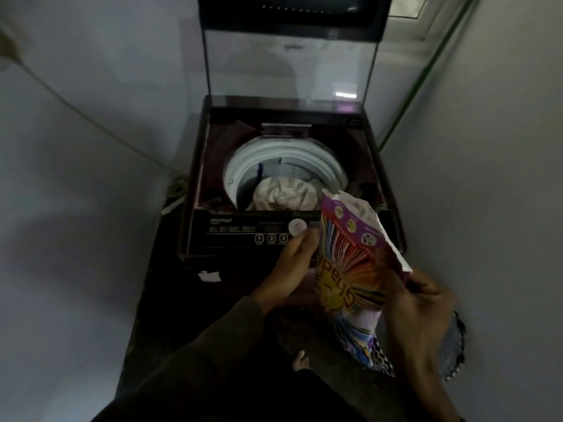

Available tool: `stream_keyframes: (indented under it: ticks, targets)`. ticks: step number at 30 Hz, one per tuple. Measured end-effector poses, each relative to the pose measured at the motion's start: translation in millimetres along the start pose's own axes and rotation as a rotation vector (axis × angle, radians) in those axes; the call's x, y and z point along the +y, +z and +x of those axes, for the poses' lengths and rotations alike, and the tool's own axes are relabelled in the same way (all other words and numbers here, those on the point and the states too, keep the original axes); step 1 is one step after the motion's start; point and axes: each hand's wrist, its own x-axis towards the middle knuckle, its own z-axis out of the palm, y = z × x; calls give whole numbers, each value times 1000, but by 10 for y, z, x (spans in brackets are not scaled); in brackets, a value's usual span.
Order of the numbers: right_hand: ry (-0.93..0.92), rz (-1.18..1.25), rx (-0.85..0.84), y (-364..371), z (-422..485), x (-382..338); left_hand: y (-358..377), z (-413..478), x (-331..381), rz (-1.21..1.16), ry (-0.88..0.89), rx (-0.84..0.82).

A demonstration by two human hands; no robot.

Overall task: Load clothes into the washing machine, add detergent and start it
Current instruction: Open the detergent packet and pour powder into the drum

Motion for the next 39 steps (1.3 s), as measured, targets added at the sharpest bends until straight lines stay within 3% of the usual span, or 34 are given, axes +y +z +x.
stream_keyframes:
  ticks: [5, 12, 16, 20, 39]
  targets:
    - [23, -2, 76, -203, 345, -58, 491, 265, -222, -134, -320, -53]
    - [13, -24, 70, -239, 881, -287, 819, 528, -262, -176, -366, -205]
    - [-42, -202, 61, -134, 1253, -347, 826, 671, -288, -152, -491, -317]
    - [-24, -326, 58, 47, 1541, -303, 767, 743, -248, -141, -629, -322]
    - [134, -665, 103, 386, 2211, -14, 533, 914, 185, -66, -799, -427]
